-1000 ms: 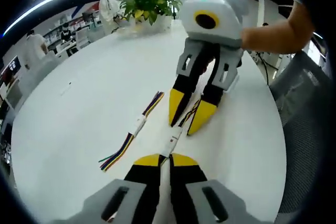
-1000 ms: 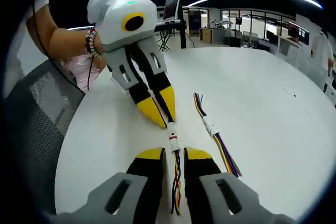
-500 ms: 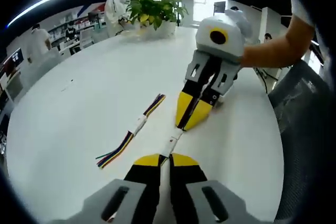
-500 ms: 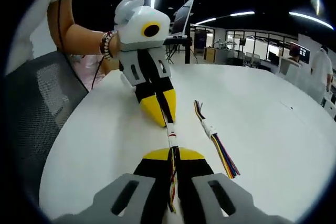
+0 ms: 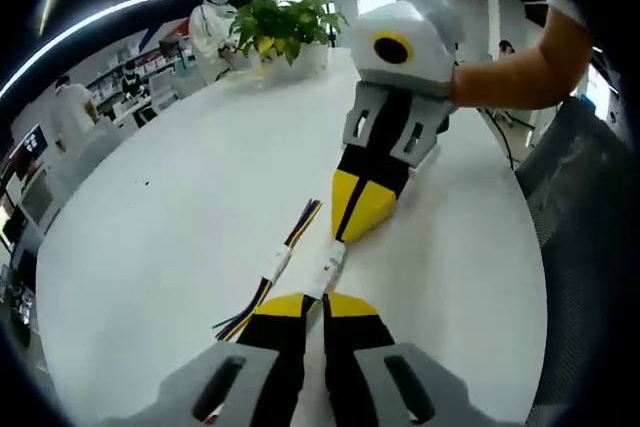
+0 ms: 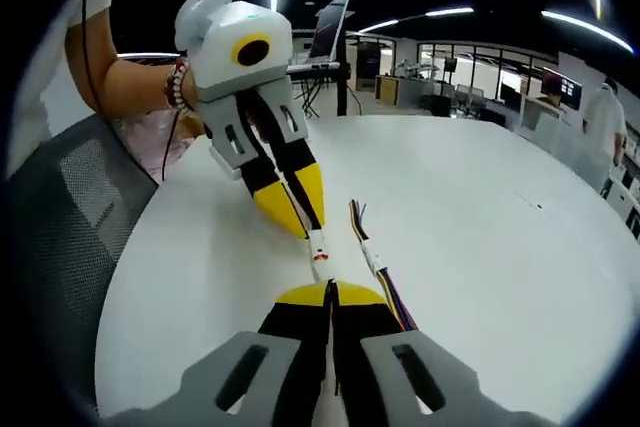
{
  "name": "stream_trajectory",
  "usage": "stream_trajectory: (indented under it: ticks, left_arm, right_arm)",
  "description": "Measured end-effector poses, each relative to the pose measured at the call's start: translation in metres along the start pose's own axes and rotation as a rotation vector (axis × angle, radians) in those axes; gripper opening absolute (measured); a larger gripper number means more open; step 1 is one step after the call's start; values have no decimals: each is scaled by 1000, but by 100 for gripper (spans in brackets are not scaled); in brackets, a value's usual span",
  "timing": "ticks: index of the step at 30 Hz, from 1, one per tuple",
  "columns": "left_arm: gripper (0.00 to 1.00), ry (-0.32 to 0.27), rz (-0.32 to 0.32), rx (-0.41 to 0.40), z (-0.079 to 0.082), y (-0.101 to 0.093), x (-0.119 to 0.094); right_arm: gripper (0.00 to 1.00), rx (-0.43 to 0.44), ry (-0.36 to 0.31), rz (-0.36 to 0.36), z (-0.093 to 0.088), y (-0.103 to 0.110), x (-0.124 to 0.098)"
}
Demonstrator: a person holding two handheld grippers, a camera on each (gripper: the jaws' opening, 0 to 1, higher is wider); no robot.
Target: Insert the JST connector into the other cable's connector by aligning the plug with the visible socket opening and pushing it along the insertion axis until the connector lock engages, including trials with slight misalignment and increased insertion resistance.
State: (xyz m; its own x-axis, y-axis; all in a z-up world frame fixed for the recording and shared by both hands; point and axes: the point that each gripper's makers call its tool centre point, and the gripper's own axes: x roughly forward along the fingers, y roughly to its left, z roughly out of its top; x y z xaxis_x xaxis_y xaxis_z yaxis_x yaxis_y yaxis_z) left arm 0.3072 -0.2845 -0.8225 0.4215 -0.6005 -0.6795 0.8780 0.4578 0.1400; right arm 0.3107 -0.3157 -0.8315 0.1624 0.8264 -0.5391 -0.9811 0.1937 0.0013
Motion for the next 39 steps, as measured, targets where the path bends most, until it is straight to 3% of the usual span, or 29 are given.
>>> stream_trajectory:
  ticks: [3,5,7,8,12,26,39]
  left_arm:
    - [0,9,9,7,-2,0,0]
    - [0,19,48,50,-1,4,-1]
    - [0,5,64,47,3,7,0]
    - [0,-7,72,46,6,7,0]
    - [0,7,81,92,7,3,2]
    - [0,17,128,148,9,10,1]
    - [0,36,169,265,11,10,2]
  right_arm:
    - [0,61,10,-5,-1,3,-2]
    - [0,116,23,-11,-2,3,-2]
    - [0,139,34,-18,-2,1,-1]
    - [0,191,38,-27,-2,-1,0]
    - [0,260,21,-35,6,-4,-2]
    - [0,290,62,-36,7,-7,2]
    - [0,321,88,-30,5,-8,1]
